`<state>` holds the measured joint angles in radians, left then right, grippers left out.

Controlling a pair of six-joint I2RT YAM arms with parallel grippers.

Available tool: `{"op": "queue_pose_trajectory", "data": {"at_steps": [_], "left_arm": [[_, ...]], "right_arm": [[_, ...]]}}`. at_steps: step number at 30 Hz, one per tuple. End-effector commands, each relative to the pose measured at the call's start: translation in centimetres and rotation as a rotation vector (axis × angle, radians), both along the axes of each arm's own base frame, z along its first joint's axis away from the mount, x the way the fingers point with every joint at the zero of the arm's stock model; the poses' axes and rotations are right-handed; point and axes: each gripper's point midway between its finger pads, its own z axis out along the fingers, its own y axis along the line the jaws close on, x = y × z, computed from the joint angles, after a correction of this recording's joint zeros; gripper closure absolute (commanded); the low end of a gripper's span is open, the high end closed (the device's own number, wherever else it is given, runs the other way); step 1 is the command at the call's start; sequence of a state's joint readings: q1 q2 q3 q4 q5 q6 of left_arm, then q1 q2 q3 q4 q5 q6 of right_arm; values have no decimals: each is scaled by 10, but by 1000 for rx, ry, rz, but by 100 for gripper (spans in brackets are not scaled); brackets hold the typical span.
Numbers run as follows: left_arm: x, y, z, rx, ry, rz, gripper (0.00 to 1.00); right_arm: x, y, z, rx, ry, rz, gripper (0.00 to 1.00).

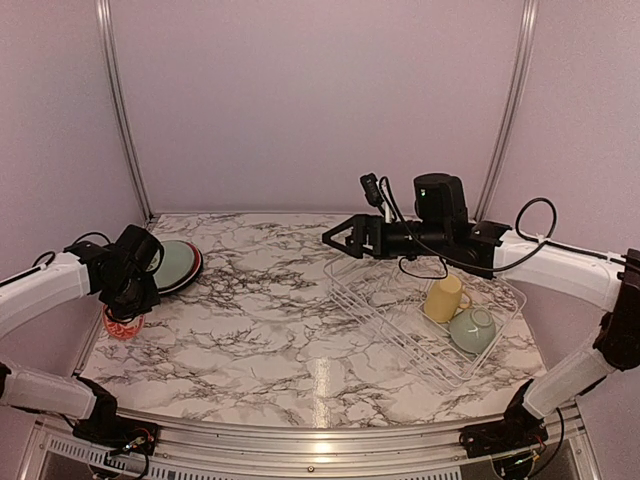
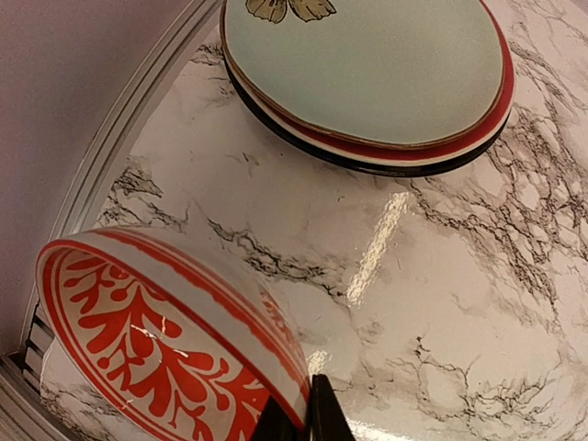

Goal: Unload the mixed dishes from the dish rack
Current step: Place the bowl at the corner of the board.

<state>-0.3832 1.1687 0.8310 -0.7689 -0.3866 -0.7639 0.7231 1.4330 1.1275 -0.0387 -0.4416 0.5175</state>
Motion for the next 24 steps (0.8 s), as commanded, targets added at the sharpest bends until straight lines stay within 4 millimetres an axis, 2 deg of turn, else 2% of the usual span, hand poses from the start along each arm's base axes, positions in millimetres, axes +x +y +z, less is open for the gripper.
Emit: {"op": "queue_pose_trajectory", "data": {"at_steps": [1, 6, 14, 24], "left_arm": [[9, 14, -4, 44, -15, 25, 100], [13, 23, -16, 70, 17, 44, 100], [31, 24, -36, 106, 105, 10, 100], [33, 27, -60, 112, 198, 2, 100]], "right_arm": [[2, -6, -1, -12, -12, -14, 2], [4, -11, -6, -28, -16, -29, 1], [7, -14, -9, -31, -19, -27, 2], [15, -13, -6, -31, -36, -19, 2]]}}
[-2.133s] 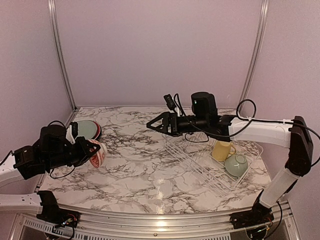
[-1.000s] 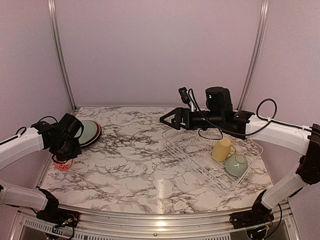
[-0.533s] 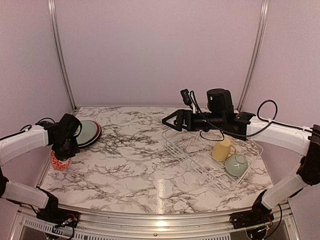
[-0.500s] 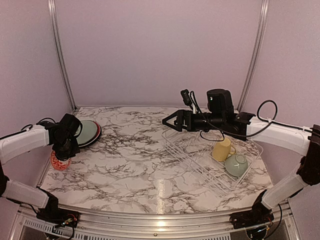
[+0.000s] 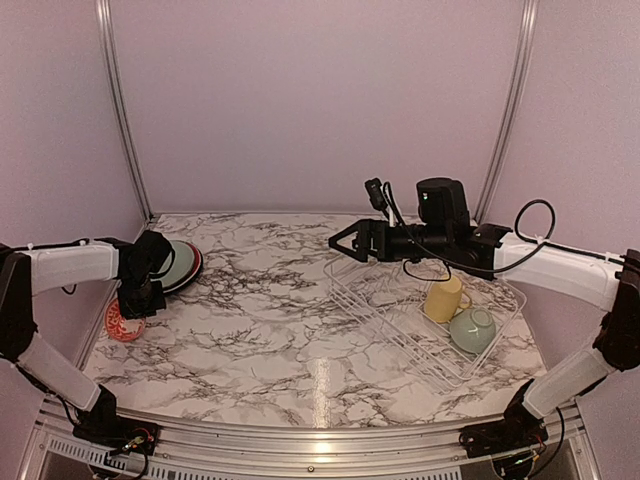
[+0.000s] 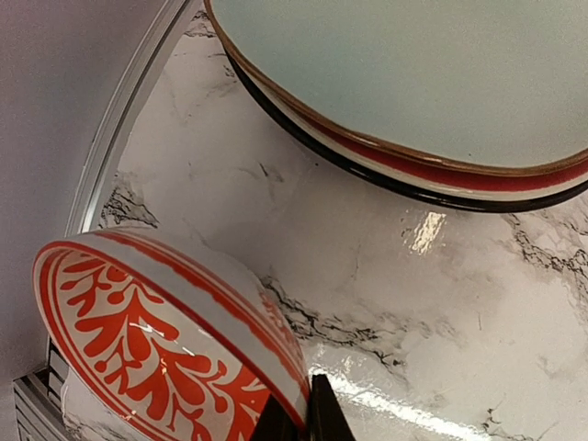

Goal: Unload the mixed dishes from the dish rack
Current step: Place the bowl at the corner of the board.

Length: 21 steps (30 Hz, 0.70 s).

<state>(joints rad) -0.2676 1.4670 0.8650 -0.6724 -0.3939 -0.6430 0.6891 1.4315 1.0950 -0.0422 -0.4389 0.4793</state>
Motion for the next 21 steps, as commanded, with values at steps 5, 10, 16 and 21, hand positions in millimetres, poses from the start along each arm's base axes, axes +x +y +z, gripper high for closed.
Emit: {"op": "queue_pose_trajectory", "data": {"at_steps": [5, 10, 16, 21], "left_arm": [[9, 1, -10, 7, 32, -15, 100], [9, 0, -11, 4, 37, -24, 90], [8, -2, -8, -9, 31, -30, 81], [8, -2, -7, -7, 35, -41, 77]], "right_arm": [[8, -3, 15, 7, -42, -3, 1], [9, -5, 15, 7, -45, -11, 2], [10, -6, 15, 3, -46, -11, 2], [10, -6, 14, 5, -45, -17, 1]]}}
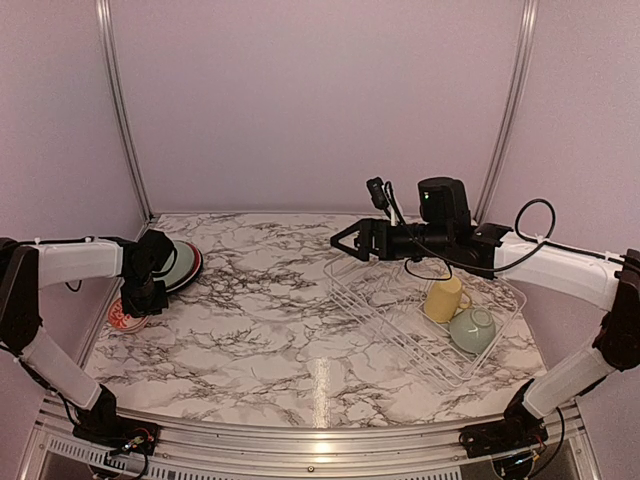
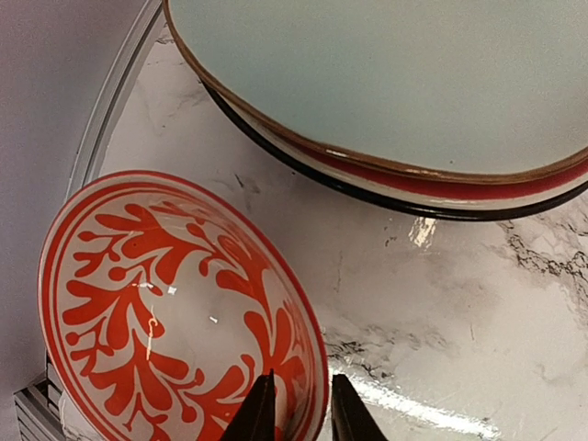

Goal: Unload the mixed dishes from the dish rack
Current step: Place the bowl at the corner of the board, then grab the cup from the dish rack.

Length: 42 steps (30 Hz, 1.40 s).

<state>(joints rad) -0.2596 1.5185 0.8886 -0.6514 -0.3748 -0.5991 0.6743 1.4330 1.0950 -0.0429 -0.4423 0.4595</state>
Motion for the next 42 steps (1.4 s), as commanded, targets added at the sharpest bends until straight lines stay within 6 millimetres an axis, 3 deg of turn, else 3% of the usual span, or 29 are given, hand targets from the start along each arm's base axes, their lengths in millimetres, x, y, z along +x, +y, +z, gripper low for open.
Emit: {"op": "queue_pose_trajectory", "data": {"at_steps": [1, 5, 14, 16, 19, 20, 24, 33, 37, 42], "left_arm": [[-1, 1, 0, -1, 9, -5, 77], [0, 0, 1, -5, 9, -12, 74], [0, -6, 16, -50, -27, -17, 52], [2, -8, 27, -72, -60, -21, 47], [6, -15, 60, -114, -144, -27, 44], [8, -18, 72, -134, -183, -34, 38], [11, -41, 119, -271, -341, -87, 21], [-5, -109, 188, -589, -598, -275, 5], [-15, -126, 199, -668, -649, -336, 1], [-20, -147, 200, -757, -659, -392, 1]], "right_arm": [[5, -2, 16, 14, -31, -9, 1], [3, -7, 23, 19, -48, -22, 2], [0, -11, 25, 11, -60, -33, 2], [1, -13, 25, 2, -64, -41, 2], [1, -18, 25, -15, -71, -59, 1], [2, -19, 24, -22, -72, -65, 1], [2, -22, 21, -43, -67, -77, 2], [9, -32, 16, -101, -73, -134, 1], [13, -40, 8, -171, -69, -165, 2], [18, -64, 8, -283, -82, -253, 2]]}}
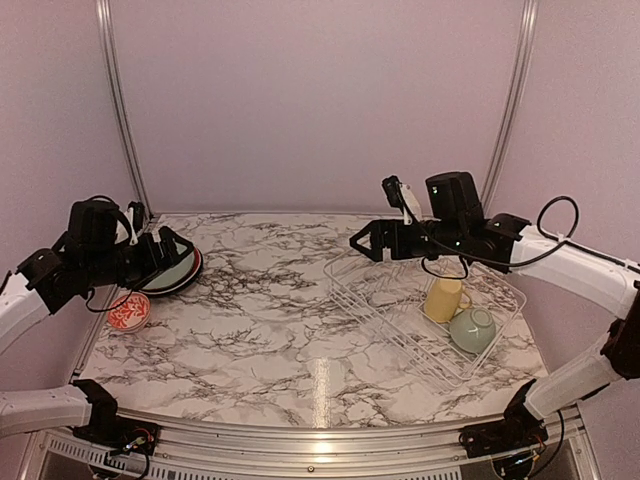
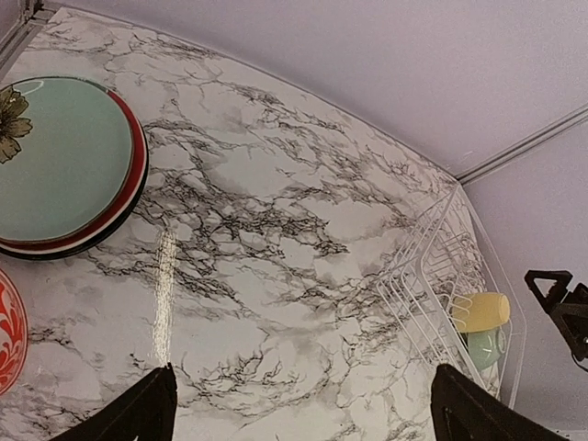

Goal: Unload the mixed dishes from the dish rack
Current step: Grab the cup from the dish rack.

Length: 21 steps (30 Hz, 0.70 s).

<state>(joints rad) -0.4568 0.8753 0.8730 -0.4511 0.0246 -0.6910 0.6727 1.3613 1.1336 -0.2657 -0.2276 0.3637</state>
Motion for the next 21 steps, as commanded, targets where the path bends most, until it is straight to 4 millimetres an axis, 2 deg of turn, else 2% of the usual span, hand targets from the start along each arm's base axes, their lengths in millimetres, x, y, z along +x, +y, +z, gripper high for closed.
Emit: {"op": "queue_pose_trajectory", "data": {"at_steps": [1, 3, 8, 14, 15, 17, 21], "left_arm": [[-3, -25, 6, -82, -25, -93, 1], [-5, -34, 7, -89, -32, -123, 1], [-14, -56, 9, -136, -60, -202, 1], [-13, -76, -5, -171, -55, -270, 1], [-14, -85, -10, -168, -41, -307, 1], [-14, -89, -12, -166, -42, -319, 1], [-17, -91, -12, -172, -54, -329, 1]], "right_arm": [[10, -33, 12, -127, -41, -120, 1], [12, -51, 10, -186, -48, -186, 2], [15, -116, -4, -277, 31, -377, 2], [-3, -201, -29, -286, 192, -632, 2], [-11, -227, -42, -301, 246, -705, 2], [-16, -245, -54, -308, 303, -757, 2], [-31, -253, -79, -327, 434, -774, 6]]}}
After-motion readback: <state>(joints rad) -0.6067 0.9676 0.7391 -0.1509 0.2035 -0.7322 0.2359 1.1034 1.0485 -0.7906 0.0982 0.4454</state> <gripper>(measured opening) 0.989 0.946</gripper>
